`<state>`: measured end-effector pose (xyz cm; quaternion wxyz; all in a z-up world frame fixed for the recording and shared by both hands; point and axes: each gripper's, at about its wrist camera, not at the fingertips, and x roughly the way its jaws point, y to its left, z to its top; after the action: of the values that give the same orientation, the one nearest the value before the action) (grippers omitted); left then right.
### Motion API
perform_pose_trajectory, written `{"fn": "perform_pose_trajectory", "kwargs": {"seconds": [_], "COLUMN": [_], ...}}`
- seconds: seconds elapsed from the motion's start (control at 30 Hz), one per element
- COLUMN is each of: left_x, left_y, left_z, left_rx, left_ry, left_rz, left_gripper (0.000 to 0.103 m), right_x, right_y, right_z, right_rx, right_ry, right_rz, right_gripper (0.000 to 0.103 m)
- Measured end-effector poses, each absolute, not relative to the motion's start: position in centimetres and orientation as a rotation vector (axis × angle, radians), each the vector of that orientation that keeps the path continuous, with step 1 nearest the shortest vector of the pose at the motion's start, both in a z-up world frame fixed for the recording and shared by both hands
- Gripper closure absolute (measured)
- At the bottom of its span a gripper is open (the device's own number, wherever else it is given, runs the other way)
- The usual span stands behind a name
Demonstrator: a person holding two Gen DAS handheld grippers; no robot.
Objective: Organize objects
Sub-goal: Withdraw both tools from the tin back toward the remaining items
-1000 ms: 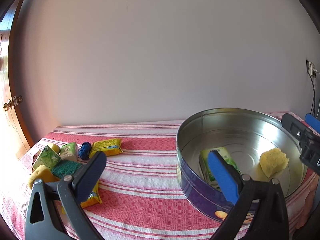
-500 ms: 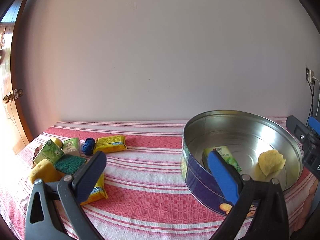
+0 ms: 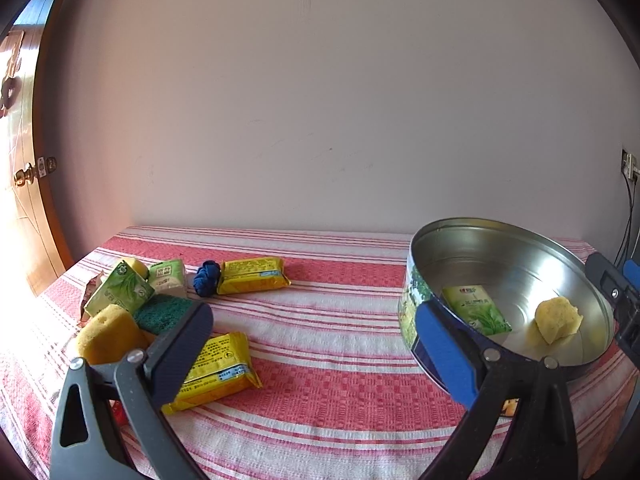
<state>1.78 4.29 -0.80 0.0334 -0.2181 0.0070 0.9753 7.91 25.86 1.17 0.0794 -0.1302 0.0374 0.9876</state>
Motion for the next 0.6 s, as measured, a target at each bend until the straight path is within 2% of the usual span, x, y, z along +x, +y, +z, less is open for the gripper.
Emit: {"fn": "perform_pose_trajectory", "kwargs": {"seconds": [0.6], "left_x": [0.7], "left_y": [-2.8], "left_z": [-1.0], "left_rx": [-0.711], "left_ry": [0.027], "left_rz": [3.038], "left_gripper": [0.0], "right_x": [4.5], "right_y": [17.5], "right_z": [0.2], "right_rx": [-0.545], "right_ry": [0.213], "right_rz": [2.992], "right_gripper": [0.005]}}
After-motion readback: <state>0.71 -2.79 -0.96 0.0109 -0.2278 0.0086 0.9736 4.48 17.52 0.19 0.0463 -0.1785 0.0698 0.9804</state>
